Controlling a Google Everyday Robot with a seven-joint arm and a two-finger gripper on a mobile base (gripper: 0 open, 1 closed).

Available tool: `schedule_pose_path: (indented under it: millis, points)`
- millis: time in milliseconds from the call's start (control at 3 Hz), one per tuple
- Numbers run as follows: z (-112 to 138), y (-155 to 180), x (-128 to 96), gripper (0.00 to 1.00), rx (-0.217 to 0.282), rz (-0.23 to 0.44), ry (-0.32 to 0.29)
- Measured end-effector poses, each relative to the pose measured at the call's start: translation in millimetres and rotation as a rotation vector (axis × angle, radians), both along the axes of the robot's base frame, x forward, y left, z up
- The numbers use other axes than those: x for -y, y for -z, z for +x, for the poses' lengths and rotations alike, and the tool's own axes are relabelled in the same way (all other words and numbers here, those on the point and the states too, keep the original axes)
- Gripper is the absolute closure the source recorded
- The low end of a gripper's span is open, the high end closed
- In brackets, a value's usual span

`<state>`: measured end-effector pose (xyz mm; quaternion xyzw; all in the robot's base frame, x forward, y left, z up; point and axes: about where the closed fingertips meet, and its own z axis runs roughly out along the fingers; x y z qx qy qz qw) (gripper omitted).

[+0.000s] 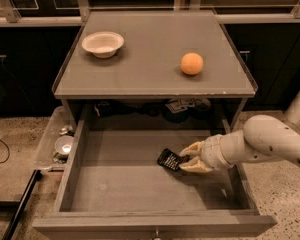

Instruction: Place rxbar chocolate into top drawer

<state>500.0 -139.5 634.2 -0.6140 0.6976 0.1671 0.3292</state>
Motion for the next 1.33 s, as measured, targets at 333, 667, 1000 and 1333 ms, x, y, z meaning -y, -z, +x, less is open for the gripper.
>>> schedule_pose_path:
  millis: [333, 667, 1000, 1333]
  points:
    - [0, 0, 0, 0.57, 0.000, 0.000, 0.000]
    - [0, 0, 0, 0.34, 0.000, 0.000, 0.000]
    - [0, 0, 0, 0.11, 0.000, 0.000, 0.000]
    - [-5, -16, 6, 0.00, 0.023, 0.003, -0.002]
